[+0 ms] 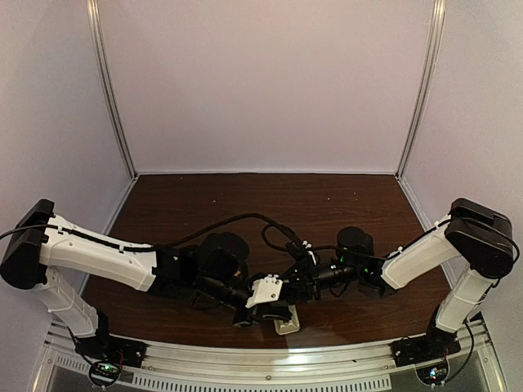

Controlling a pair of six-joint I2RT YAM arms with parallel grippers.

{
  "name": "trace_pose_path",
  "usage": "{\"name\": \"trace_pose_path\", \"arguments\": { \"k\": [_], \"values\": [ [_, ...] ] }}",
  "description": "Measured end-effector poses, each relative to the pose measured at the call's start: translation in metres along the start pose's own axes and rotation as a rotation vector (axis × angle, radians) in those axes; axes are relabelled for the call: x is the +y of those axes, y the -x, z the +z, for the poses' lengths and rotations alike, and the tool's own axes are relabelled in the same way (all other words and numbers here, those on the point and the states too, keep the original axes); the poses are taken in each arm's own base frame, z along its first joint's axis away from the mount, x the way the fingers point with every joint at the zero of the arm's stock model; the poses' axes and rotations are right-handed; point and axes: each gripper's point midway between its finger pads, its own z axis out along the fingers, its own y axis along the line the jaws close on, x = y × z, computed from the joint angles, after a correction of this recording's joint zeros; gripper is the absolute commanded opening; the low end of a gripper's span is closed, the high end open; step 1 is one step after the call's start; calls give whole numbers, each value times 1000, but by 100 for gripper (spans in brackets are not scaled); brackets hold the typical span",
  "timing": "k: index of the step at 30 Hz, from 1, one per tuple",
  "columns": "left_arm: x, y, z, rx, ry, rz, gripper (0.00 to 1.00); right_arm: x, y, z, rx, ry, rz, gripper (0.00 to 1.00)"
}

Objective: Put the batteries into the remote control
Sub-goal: Load the battery into the battery compartment.

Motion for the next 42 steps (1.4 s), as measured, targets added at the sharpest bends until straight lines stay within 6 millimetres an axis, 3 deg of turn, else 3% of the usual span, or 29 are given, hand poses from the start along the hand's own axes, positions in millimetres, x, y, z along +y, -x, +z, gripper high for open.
{"name": "trace_pose_path", "arguments": {
  "k": [19,22,25,30,36,42],
  "values": [
    [0,5,-5,-66,-14,46,2,12,0,-2,-10,23,0,0],
    [5,11,-6,-98,-3,60,2,17,0,0,-16,37,5,0],
    [24,11,-10,-112,55,69,2,21,-16,7,34,48,34,0],
    [31,9,-13,-109,79,77,3,16,-16,7,25,18,95,0],
    [32,11,-19,-98,107,85,10,12,-17,2,16,-49,55,0],
    [28,16,-16,-29,168,115,32,10,-12,-3,14,-113,-58,0]
  ]
}}
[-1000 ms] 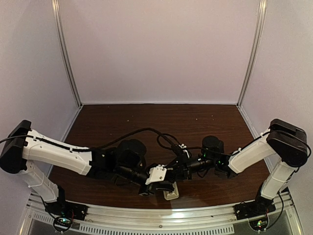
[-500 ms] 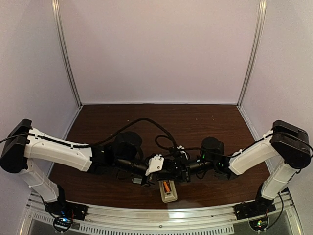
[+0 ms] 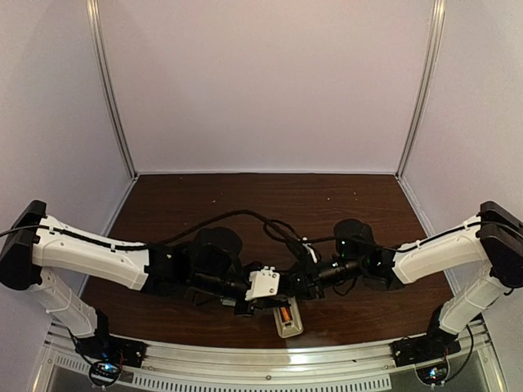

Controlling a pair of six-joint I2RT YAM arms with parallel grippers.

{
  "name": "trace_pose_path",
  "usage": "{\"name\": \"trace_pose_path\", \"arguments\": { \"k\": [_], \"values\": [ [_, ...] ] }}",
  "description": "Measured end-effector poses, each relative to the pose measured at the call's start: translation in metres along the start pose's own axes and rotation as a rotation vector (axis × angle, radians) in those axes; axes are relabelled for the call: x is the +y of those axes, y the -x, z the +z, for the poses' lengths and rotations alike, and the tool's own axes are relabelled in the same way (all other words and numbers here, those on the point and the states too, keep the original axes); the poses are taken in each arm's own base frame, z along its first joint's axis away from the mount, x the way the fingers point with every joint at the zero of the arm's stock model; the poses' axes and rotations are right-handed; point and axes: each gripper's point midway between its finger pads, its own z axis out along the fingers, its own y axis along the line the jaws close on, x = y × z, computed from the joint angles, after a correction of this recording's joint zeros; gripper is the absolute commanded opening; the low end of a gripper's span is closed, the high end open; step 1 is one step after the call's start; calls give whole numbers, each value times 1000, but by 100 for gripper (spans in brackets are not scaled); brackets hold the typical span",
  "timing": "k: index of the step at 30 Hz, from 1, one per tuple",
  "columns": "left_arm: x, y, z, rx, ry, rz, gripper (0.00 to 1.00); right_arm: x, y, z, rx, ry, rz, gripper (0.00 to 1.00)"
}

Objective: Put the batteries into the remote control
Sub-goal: Load the battery into the battery compartment.

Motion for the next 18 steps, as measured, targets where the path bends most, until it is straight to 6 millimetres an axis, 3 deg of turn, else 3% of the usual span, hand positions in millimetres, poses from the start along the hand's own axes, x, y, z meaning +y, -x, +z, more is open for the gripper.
{"name": "trace_pose_path", "arguments": {
  "k": [4,8,10,14,18],
  "values": [
    [-5,-2,2,66,28,10,49,-6,5,-4,-11,-27,-54,0],
    [-8,-6,-7,127,57,-1,84,-4,15,-9,-37,-18,-96,0],
    [-6,-6,-18,143,88,-29,95,-1,23,-12,-59,-9,-113,0],
    [6,8,-54,77,197,-140,97,2,33,-17,-93,-2,-141,0],
    [20,16,-92,-58,336,-374,97,1,37,-18,-110,-8,-157,0]
  ]
}}
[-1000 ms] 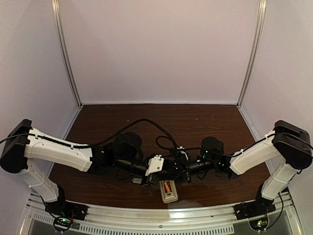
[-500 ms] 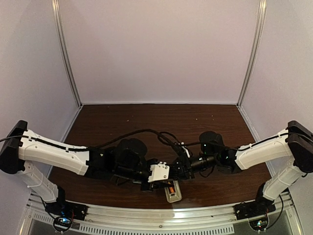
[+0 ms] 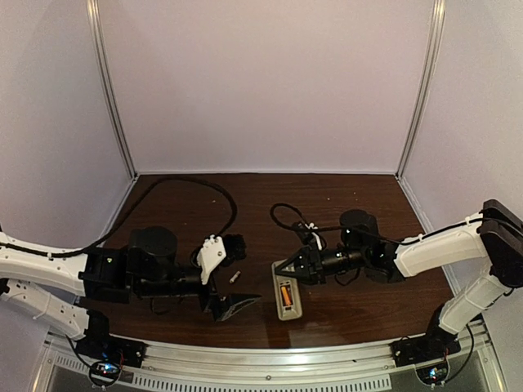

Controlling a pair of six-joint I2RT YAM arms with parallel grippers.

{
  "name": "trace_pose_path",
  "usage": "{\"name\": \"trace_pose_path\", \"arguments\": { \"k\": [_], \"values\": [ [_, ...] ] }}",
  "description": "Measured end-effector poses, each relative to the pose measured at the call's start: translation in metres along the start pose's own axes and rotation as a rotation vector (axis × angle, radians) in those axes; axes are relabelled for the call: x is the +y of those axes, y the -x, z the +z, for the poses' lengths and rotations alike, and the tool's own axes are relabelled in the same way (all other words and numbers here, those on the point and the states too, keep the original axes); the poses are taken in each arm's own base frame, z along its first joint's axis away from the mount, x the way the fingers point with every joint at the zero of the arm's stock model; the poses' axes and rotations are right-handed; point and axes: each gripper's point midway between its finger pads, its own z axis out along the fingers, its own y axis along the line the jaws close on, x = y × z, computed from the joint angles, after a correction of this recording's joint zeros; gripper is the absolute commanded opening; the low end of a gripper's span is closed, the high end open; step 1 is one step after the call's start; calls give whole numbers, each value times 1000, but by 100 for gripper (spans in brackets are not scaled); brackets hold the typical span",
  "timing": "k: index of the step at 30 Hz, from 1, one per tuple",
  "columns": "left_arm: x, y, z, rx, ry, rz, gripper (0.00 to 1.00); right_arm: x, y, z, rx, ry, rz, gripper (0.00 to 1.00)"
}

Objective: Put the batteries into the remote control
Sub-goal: Load the battery into the battery compartment.

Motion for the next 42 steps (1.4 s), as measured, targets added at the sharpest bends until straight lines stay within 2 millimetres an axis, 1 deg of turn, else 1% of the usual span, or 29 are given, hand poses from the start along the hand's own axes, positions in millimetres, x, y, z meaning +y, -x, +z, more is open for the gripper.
{"name": "trace_pose_path", "arguments": {
  "k": [2,4,7,11,13,15,18,25,29,32,38,42],
  "values": [
    [7,-2,-5,-25,38,-136,97,-1,1,0,-8,-4,-4,0],
    [8,-10,-2,-18,42,-229,96,-1,3,0,-17,-8,-6,0],
    [4,-27,14,28,30,-344,90,-1,6,0,-30,-15,-8,0],
    [-8,-53,36,102,0,-456,85,3,7,-1,-40,-14,-14,0],
    [-13,-64,45,134,-13,-502,84,7,8,0,-45,-10,-21,0],
    [-17,-70,50,151,-24,-539,82,9,8,1,-45,-7,-25,0],
    [-20,-67,55,138,-44,-581,81,9,5,3,-36,-10,-23,0],
    [-29,-44,63,65,-120,-624,79,9,1,5,-25,-15,-20,0],
    [-30,-47,68,74,-122,-634,74,7,0,5,-24,-23,-14,0],
    [-29,-49,70,77,-118,-638,68,7,0,5,-23,-23,-13,0],
    [-24,-49,71,72,-109,-652,67,10,1,6,-27,-11,-17,0],
    [-24,-49,72,69,-111,-652,66,12,1,6,-29,-5,-20,0]
  ]
}}
